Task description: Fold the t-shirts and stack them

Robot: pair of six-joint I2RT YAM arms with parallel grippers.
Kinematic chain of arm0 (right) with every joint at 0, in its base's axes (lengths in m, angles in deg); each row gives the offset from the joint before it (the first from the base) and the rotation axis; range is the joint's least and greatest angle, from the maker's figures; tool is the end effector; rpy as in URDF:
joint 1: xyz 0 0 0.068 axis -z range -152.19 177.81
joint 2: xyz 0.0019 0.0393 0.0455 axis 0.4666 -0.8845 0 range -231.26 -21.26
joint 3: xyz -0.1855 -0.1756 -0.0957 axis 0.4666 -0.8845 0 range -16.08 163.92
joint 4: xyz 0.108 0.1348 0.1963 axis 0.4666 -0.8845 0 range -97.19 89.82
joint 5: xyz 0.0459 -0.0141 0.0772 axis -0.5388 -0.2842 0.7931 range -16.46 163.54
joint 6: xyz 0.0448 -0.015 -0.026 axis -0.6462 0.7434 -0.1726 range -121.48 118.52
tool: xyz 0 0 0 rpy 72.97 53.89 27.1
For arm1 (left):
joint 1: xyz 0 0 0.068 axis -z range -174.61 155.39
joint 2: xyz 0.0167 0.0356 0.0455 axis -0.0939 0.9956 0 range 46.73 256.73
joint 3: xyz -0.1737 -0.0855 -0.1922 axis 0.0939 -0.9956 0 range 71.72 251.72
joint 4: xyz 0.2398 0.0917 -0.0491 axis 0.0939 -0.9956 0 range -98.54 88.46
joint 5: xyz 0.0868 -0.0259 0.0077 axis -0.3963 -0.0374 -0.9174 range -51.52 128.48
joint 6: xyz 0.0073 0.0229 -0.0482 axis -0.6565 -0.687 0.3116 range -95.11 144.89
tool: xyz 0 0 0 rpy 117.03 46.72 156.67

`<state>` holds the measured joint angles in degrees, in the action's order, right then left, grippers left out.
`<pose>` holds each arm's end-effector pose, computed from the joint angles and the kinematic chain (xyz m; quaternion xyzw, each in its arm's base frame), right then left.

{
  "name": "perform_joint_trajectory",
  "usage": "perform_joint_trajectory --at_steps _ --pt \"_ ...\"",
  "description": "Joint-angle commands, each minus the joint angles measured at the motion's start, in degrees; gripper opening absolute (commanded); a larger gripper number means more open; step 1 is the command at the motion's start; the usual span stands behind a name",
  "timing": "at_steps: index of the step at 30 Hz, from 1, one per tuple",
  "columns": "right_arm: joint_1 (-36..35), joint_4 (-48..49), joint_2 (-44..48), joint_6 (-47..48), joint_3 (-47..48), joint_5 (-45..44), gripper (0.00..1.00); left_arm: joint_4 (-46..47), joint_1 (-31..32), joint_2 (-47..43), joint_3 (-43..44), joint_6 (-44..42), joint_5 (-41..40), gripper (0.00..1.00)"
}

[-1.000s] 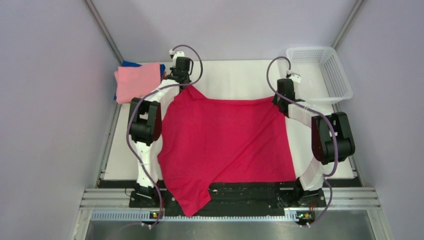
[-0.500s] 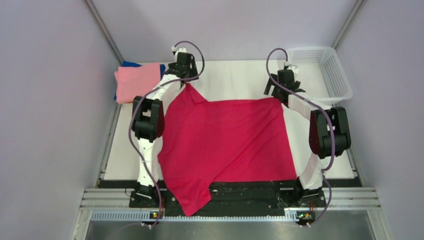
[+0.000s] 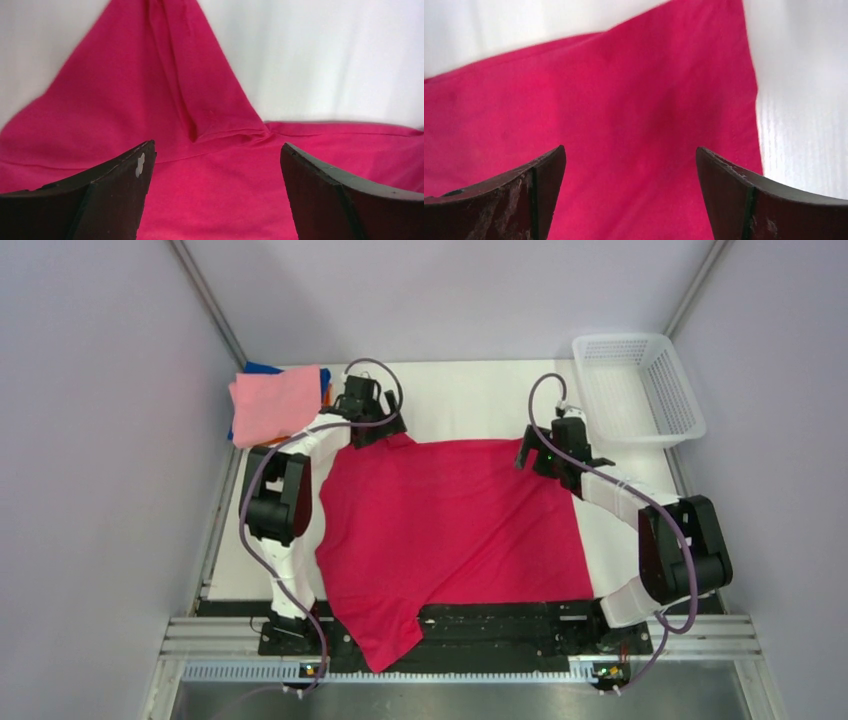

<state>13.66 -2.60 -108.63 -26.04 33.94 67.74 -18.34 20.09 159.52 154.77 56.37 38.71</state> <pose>0.3143 0.0755 0.2062 0.1034 0.8986 0.0973 0.4152 0.4256 -0.1119 0.2080 -0.1349 0.9191 -0.1469 0.3398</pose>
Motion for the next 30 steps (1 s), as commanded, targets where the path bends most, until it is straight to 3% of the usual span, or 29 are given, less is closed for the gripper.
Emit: perform_joint_trajectory --at_steps 1,19,30 --pt "-0.24 5.45 1.78 -2.48 -2.66 4.58 0.99 1.6 -0.11 3.0 3.5 3.72 6.23 0.99" --pt "-0.24 5.14 -2.77 -2.14 -2.21 6.43 0.99 3.93 -0.11 10.45 10.41 7.03 11.24 0.97" --pt "-0.23 4.72 -3.02 -1.75 -1.99 5.98 0.99 5.89 0.37 19.64 23.94 7.81 13.8 0.97"
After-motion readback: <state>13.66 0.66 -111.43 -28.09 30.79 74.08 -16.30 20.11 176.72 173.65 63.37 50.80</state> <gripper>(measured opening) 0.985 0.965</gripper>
